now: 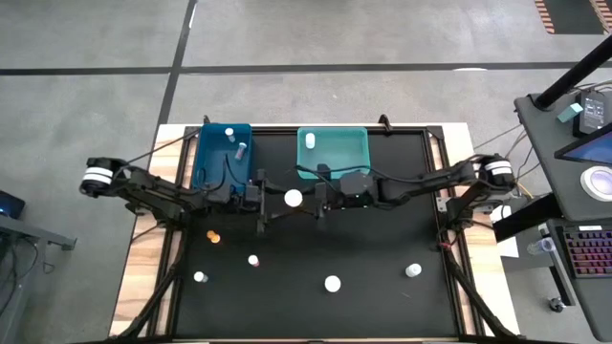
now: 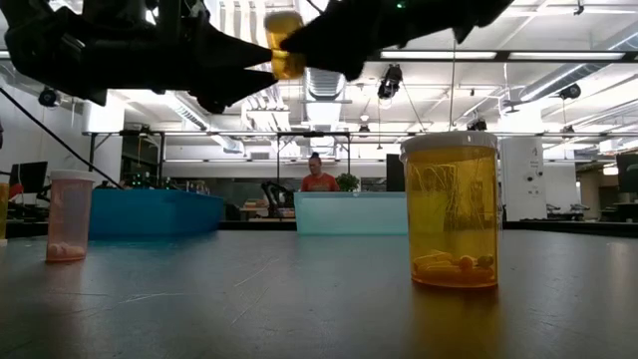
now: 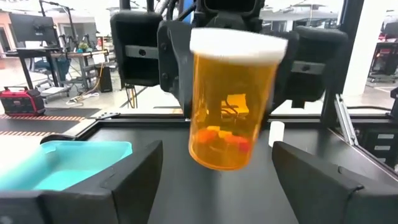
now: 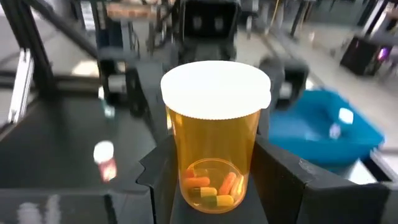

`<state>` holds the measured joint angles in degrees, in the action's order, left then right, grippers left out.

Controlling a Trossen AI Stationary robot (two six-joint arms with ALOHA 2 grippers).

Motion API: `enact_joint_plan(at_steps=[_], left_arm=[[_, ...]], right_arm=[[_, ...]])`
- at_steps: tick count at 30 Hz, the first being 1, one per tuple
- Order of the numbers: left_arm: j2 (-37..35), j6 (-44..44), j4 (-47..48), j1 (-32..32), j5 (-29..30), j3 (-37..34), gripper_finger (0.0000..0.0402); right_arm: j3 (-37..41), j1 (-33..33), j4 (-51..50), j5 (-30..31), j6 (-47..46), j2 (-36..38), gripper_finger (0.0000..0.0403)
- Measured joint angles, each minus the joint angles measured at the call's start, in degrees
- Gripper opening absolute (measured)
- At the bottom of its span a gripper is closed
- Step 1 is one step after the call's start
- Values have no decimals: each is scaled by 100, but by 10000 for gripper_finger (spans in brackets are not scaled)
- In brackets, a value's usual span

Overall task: Pick and place medicine bottles into bin by pill shape (circle, oval)
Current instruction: Put the top orange capsule bottle into the blue bin

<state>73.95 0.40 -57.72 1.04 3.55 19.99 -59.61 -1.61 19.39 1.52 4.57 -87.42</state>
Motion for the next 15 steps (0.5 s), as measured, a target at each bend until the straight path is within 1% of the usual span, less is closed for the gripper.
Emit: enact_joint_plan(at_steps=[4,8,11,15], left_arm=[[-140,36,140,-4,0,-2,288],[-194,-33,277,-7,-2,127,288],[-165,-137,745,-32,-2,423,288],[-162,-9,1741,-38,-2,876,288]], right_arm=[[0,2,-958,7,-197,243,170],[0,2,-1457,35,-355,332,170],[0,2,-1537,190,-376,310,170],[0,13,-1629,212,-375,289,170]])
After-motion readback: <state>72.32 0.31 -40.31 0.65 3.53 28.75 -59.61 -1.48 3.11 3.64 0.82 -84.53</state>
